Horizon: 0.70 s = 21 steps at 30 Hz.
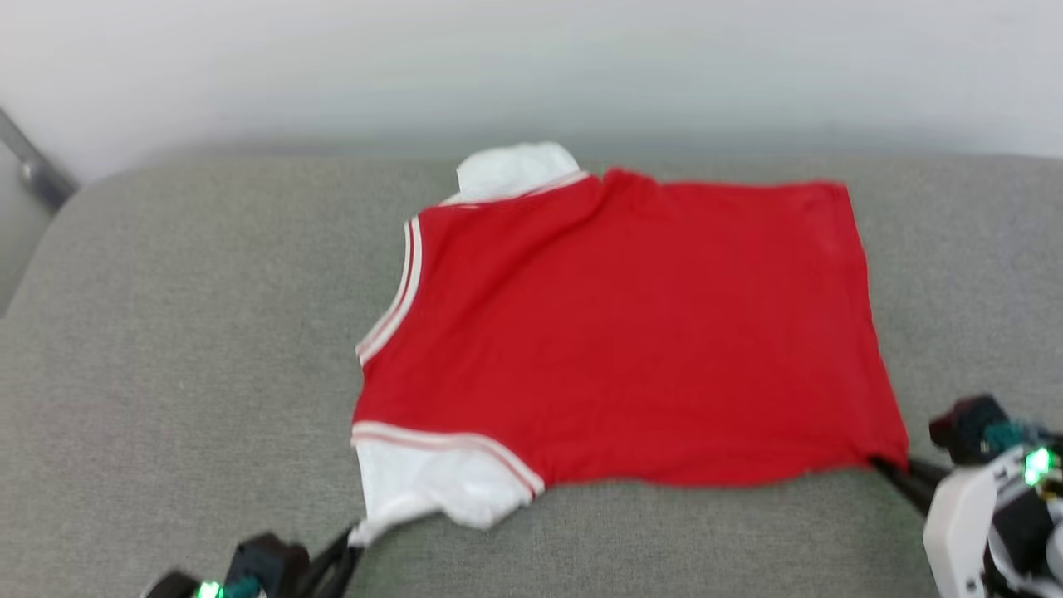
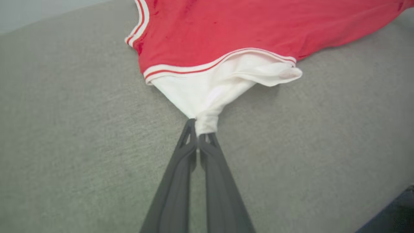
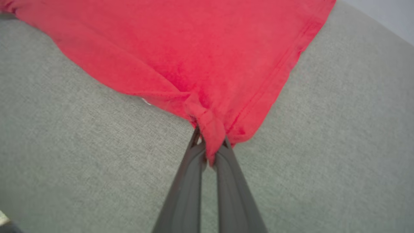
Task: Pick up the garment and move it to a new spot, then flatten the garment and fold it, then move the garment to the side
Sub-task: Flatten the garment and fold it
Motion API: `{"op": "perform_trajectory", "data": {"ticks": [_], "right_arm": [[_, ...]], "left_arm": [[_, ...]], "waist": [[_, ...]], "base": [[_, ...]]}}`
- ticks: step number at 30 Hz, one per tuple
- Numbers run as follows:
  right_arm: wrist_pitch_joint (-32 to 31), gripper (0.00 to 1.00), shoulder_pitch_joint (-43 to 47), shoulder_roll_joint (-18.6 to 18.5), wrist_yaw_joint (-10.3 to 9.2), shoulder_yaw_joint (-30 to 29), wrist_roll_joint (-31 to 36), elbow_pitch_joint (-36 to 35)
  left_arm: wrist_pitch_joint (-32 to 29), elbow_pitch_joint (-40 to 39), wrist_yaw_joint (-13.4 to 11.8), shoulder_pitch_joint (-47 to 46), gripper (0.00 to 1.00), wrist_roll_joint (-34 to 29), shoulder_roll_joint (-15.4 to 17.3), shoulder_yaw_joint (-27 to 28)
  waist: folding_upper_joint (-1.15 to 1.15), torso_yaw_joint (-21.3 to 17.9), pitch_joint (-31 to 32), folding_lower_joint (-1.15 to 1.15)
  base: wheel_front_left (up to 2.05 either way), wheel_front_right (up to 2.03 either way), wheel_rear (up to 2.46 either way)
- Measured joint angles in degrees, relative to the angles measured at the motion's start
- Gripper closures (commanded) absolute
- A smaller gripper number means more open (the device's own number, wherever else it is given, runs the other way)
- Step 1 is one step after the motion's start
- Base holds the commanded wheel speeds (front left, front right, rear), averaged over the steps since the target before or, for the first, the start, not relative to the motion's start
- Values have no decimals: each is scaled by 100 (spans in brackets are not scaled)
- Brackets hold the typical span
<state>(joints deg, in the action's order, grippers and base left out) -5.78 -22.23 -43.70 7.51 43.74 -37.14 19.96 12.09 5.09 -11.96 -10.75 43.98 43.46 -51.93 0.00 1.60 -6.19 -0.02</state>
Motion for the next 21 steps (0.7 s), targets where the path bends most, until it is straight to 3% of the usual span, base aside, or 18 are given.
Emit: {"op": "perform_trajectory", "data": {"ticks": [10, 21], "right_arm": [[-584, 100, 1728, -344, 0, -889, -32, -836], [-1192, 100, 3019, -230, 0, -1947, 115, -1506]], "left_arm": [[-389, -801, -310, 1107, 100, 487, 367, -272], [-739, -878, -231, 1340, 100, 612, 405, -530]], "waist": [[0, 67, 518, 0], [0, 144, 660, 0]], "base": [[0, 0, 0], [0, 0, 0]]}}
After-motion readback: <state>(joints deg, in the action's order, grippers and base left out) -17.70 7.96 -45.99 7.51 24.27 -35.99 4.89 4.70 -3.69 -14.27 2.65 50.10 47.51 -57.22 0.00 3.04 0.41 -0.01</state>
